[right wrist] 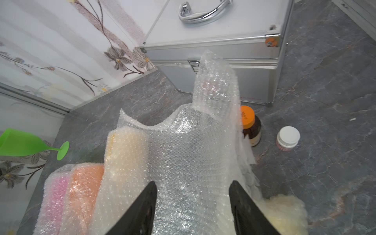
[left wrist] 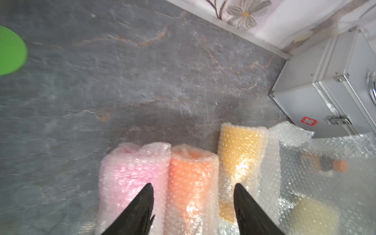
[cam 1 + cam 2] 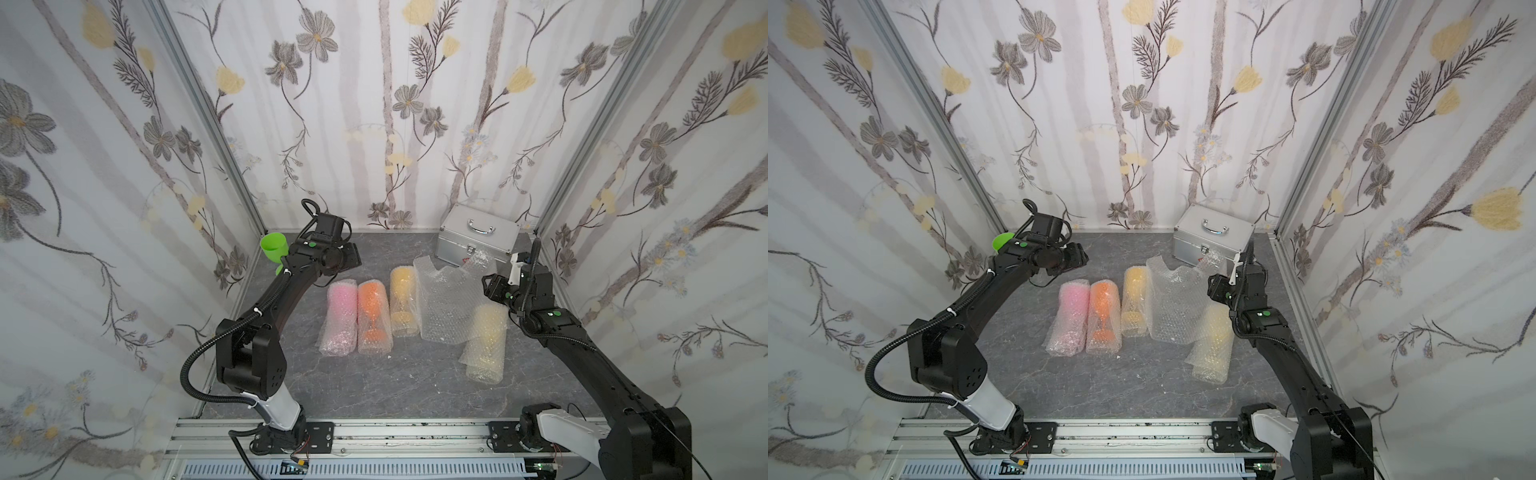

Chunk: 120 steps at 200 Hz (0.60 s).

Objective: Unpack wine glasses from bubble wrap
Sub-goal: Pick up the bubble wrap from the center of the board.

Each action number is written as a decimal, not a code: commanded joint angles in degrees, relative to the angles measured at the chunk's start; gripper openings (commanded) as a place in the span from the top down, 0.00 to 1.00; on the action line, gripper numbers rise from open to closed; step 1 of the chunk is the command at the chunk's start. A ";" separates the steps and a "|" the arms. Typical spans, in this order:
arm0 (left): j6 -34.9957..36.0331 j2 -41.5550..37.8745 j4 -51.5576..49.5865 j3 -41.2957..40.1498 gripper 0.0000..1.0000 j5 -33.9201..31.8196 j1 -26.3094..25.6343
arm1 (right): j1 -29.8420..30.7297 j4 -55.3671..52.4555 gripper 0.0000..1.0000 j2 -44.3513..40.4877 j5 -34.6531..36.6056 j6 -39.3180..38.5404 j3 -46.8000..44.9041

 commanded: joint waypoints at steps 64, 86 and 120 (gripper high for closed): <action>-3.07 8.15 10.91 1.85 0.34 11.95 -11.48 | -4.18 -4.93 0.37 2.71 1.71 -2.75 2.02; -2.19 12.23 9.04 5.20 0.34 11.36 -14.21 | -4.27 -4.59 0.37 4.62 -0.96 -2.99 2.46; -1.38 17.67 7.03 9.58 0.34 11.09 -16.93 | -4.27 -3.64 0.37 7.20 -3.25 -3.03 2.66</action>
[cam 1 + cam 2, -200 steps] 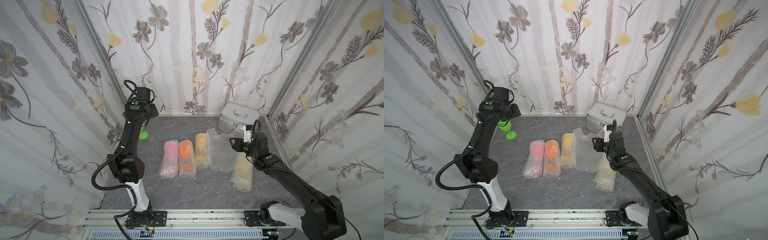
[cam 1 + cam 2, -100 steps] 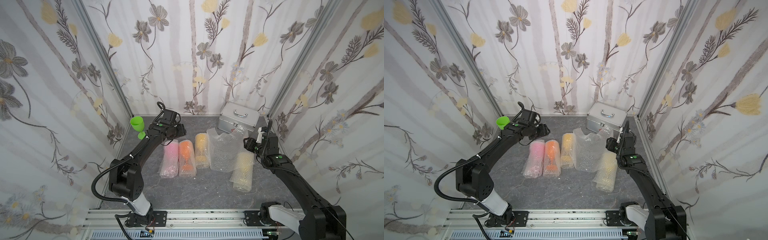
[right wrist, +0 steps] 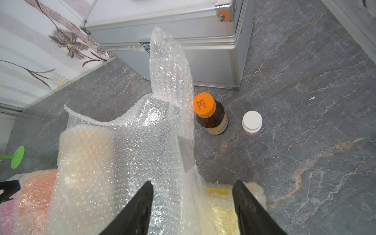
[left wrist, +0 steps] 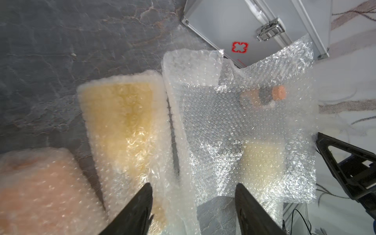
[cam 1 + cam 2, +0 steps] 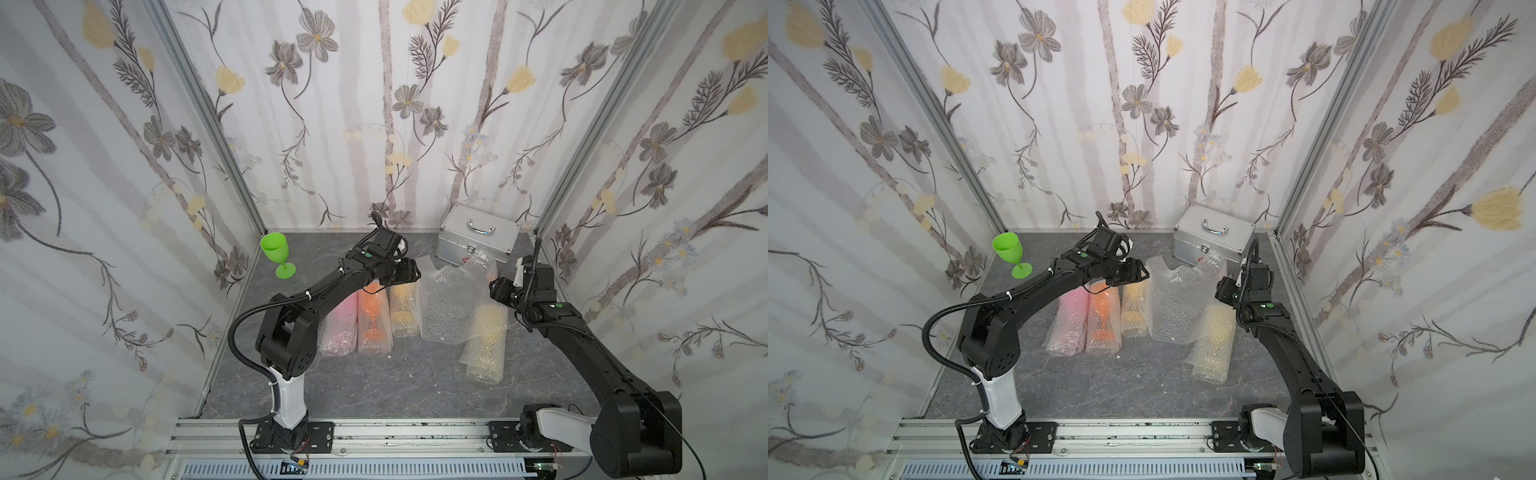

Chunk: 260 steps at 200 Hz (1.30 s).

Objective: Unpack wine glasses from bubble wrap
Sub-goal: Pick up the bubble wrap from the center of the board.

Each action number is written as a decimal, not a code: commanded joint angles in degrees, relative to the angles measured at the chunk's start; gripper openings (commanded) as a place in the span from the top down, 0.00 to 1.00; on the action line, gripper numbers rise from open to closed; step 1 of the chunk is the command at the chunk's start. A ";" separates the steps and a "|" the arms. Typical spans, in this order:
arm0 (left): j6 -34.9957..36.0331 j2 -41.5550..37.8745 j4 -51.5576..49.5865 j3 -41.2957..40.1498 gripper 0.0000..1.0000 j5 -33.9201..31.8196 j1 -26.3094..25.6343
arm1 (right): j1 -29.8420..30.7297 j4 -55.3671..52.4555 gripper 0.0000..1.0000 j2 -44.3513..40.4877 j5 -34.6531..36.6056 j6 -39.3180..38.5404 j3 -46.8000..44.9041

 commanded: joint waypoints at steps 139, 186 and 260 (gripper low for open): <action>4.80 11.91 -8.64 12.22 0.77 -7.20 -3.78 | 0.26 4.32 0.94 1.58 -4.03 -0.69 -0.92; 5.84 9.23 -6.59 10.48 0.99 -7.79 -3.82 | 0.44 6.35 1.00 -1.67 -4.06 -1.04 -2.68; 5.91 -0.79 -3.17 4.22 1.00 -9.45 -2.13 | 0.53 8.18 1.00 -5.96 -6.05 -0.96 -3.67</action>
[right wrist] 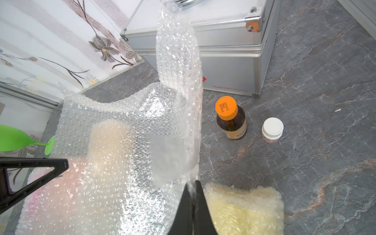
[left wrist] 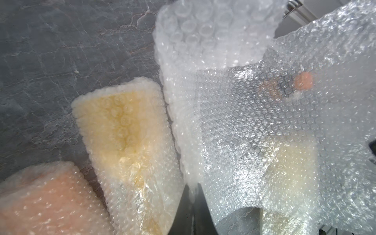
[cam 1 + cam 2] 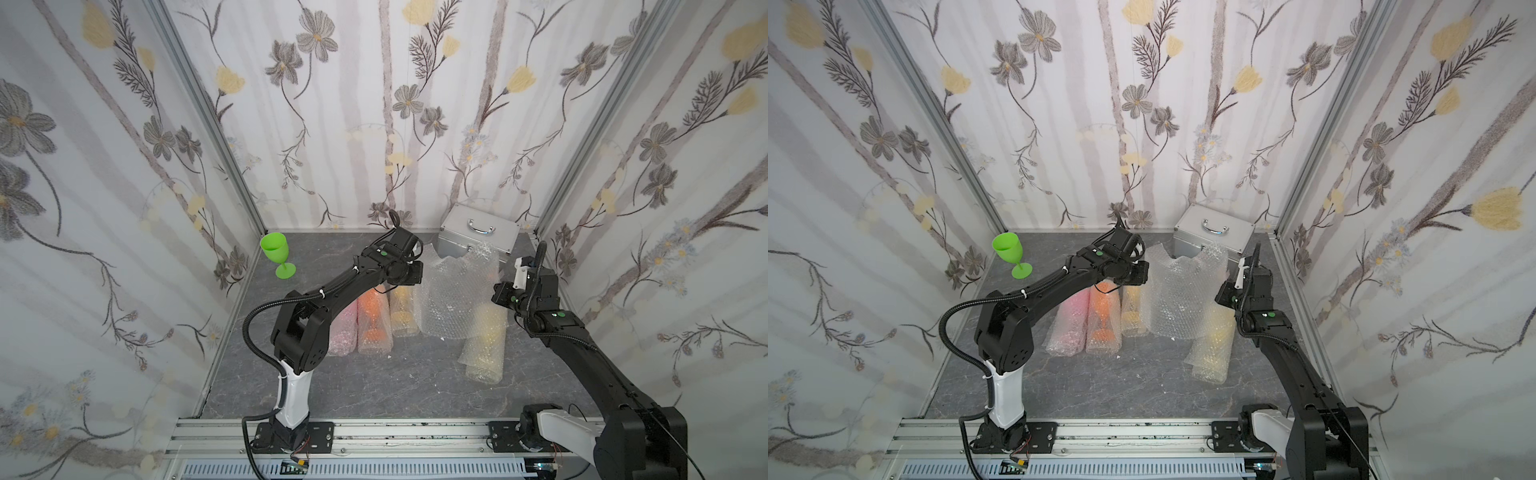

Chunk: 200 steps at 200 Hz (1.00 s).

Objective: Unpack wine glasses from bubble wrap
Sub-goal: Pick up the bubble wrap from the center of the board, then place the bubble wrap at the center of the board.

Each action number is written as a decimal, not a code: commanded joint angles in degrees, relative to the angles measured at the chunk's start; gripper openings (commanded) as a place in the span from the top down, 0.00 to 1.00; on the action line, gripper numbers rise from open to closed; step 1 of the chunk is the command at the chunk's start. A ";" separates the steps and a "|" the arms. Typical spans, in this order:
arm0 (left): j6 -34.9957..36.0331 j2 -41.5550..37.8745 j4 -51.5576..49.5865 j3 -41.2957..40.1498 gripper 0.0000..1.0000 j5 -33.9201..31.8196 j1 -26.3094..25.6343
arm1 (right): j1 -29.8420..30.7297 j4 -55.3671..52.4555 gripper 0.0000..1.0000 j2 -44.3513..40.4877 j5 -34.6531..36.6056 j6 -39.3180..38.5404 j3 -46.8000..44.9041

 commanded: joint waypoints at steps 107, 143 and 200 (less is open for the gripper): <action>-1.18 -11.95 4.47 -11.60 1.00 -2.10 8.73 | 1.32 0.37 1.00 2.63 1.84 -0.70 1.97; -2.05 -13.12 4.86 -13.06 1.00 -1.52 10.07 | 1.23 -4.61 1.00 7.95 6.75 -0.48 3.81; -4.55 -11.30 8.47 -14.04 1.00 4.16 8.11 | 1.23 -5.08 1.00 9.02 7.44 -0.30 2.57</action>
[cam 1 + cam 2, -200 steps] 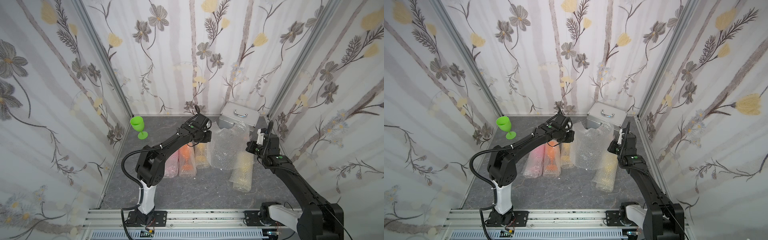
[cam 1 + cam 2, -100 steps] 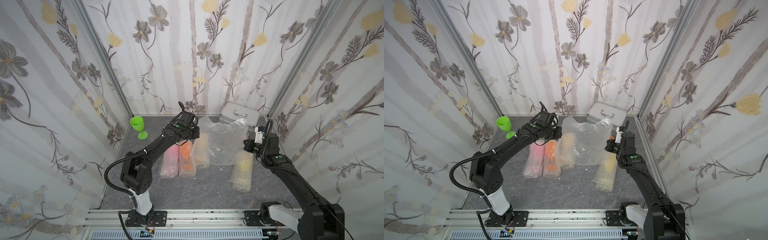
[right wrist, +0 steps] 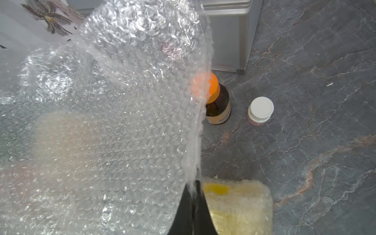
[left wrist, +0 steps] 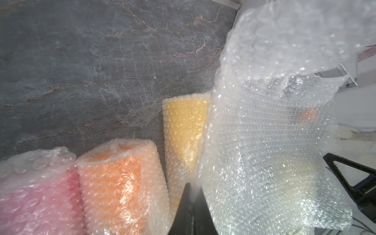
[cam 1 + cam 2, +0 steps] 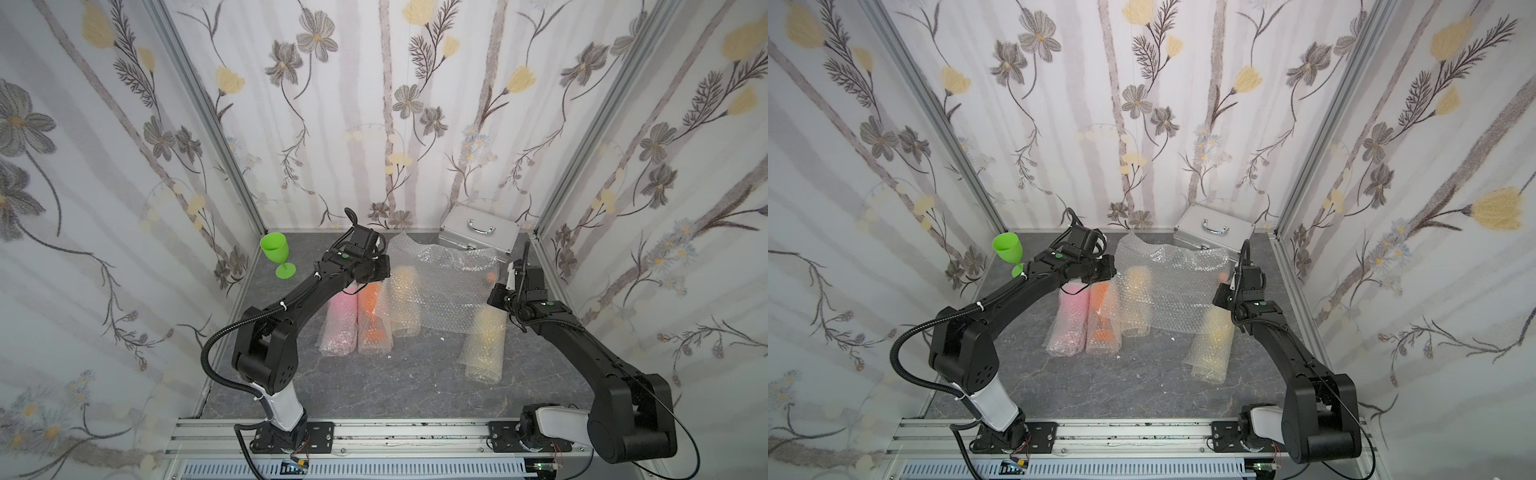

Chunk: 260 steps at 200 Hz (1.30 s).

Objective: Unpack wine glasses from bubble wrap
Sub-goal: Place the bubble wrap at the center of the board.

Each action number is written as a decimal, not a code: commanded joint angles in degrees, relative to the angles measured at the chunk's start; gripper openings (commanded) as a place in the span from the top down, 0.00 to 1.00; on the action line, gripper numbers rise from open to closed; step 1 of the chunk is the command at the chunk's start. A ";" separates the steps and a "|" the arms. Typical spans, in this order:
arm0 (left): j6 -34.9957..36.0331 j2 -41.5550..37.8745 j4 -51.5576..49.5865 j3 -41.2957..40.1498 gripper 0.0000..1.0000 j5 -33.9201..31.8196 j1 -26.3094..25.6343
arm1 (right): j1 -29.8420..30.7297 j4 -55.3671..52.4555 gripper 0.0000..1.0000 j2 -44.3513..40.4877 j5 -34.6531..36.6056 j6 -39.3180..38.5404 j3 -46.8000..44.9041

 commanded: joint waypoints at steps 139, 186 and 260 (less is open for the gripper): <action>-3.76 19.28 -2.23 13.98 0.94 2.01 -12.10 | -4.57 0.40 0.99 -11.27 -1.57 1.99 -4.69; -1.14 24.16 -11.46 19.97 0.67 -4.00 -13.11 | -4.21 -1.09 0.96 -10.98 -4.61 1.33 -3.93; 0.42 20.89 -14.26 20.47 0.50 -8.36 -11.80 | -6.51 -5.49 0.66 -16.95 -0.92 2.98 -0.65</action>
